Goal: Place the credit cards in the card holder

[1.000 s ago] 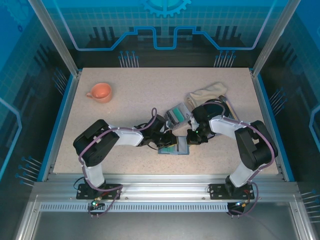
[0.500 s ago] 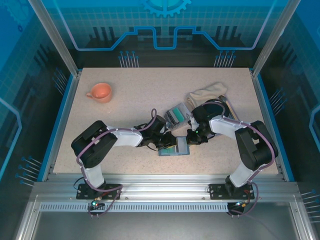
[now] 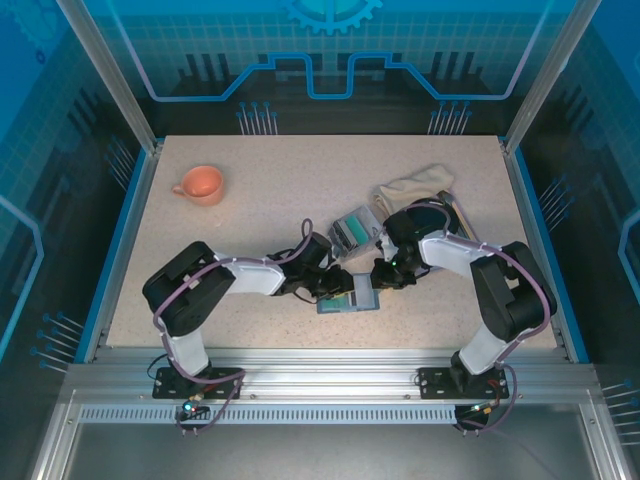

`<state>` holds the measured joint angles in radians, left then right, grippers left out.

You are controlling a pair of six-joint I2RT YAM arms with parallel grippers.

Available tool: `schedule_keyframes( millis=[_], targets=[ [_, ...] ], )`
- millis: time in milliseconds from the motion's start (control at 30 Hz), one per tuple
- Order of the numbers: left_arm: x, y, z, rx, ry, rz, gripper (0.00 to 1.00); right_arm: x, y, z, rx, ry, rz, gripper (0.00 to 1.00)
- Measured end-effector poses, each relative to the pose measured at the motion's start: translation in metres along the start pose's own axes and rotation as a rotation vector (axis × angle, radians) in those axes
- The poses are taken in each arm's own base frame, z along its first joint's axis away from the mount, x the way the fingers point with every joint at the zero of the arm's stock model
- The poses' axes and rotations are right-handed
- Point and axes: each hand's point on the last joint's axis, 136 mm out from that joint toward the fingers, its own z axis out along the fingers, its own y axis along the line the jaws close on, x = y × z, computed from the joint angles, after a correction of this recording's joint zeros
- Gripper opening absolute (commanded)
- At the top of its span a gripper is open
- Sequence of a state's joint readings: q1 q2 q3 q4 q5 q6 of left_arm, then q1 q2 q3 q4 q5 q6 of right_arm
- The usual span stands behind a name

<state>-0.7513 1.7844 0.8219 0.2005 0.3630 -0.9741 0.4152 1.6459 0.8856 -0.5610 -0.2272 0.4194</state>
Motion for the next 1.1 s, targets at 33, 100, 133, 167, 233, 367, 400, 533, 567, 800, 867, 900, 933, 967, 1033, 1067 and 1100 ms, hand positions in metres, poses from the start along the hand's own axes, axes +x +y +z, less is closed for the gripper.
schedule_keyframes(
  millis=[33, 100, 133, 167, 233, 367, 400, 533, 567, 800, 867, 900, 933, 967, 1033, 1067, 1100],
  targets=[
    [0.001, 0.000, -0.005, -0.002, -0.011, 0.000, 0.36, -0.002, 0.000, -0.004, 0.011, -0.011, -0.002, 0.37],
    [0.001, -0.002, -0.014, -0.004, -0.034, 0.000, 0.42, -0.008, -0.001, -0.015, 0.033, -0.040, -0.014, 0.45],
    [0.001, -0.004, -0.020, -0.004, -0.047, 0.001, 0.44, -0.012, 0.000, -0.022, 0.047, -0.061, -0.020, 0.47],
    [0.000, -0.005, -0.024, -0.006, -0.061, 0.002, 0.46, -0.017, 0.000, -0.030, 0.058, -0.083, -0.028, 0.48],
    [-0.003, -0.010, -0.037, -0.008, -0.103, 0.010, 0.51, -0.029, 0.004, -0.049, 0.077, -0.140, -0.044, 0.51],
    [-0.013, -0.016, -0.064, -0.007, -0.188, 0.005, 0.58, -0.052, 0.018, -0.083, 0.089, -0.237, -0.093, 0.55],
    [-0.018, -0.015, -0.072, -0.007, -0.211, -0.009, 0.59, -0.061, 0.023, -0.092, 0.091, -0.267, -0.113, 0.55],
    [-0.058, 0.009, -0.097, -0.023, -0.310, -0.129, 0.63, -0.089, 0.054, -0.109, 0.120, -0.331, -0.230, 0.52],
    [-0.067, 0.017, -0.101, -0.028, -0.328, -0.167, 0.64, -0.096, 0.062, -0.108, 0.132, -0.335, -0.260, 0.51],
    [-0.112, 0.050, -0.093, -0.053, -0.336, -0.353, 0.63, -0.127, 0.098, -0.061, 0.262, -0.286, -0.442, 0.42],
    [-0.118, 0.054, -0.086, -0.048, -0.326, -0.389, 0.63, -0.130, 0.097, -0.049, 0.304, -0.263, -0.469, 0.42],
    [-0.120, 0.056, -0.084, -0.048, -0.323, -0.403, 0.63, -0.132, 0.097, -0.044, 0.323, -0.256, -0.480, 0.42],
    [-0.121, 0.058, -0.083, -0.046, -0.319, -0.418, 0.63, -0.133, 0.096, -0.041, 0.340, -0.250, -0.490, 0.42],
    [-0.122, 0.059, -0.081, -0.046, -0.317, -0.426, 0.63, -0.135, 0.095, -0.038, 0.356, -0.245, -0.499, 0.42],
    [-0.121, 0.060, -0.080, -0.046, -0.312, -0.443, 0.63, -0.140, 0.094, -0.034, 0.386, -0.242, -0.513, 0.42],
    [-0.121, 0.060, -0.080, -0.044, -0.312, -0.446, 0.63, -0.141, 0.094, -0.031, 0.397, -0.240, -0.519, 0.42],
    [-0.121, 0.059, -0.080, -0.041, -0.314, -0.449, 0.63, -0.144, 0.093, -0.030, 0.413, -0.238, -0.525, 0.42]
  ],
)
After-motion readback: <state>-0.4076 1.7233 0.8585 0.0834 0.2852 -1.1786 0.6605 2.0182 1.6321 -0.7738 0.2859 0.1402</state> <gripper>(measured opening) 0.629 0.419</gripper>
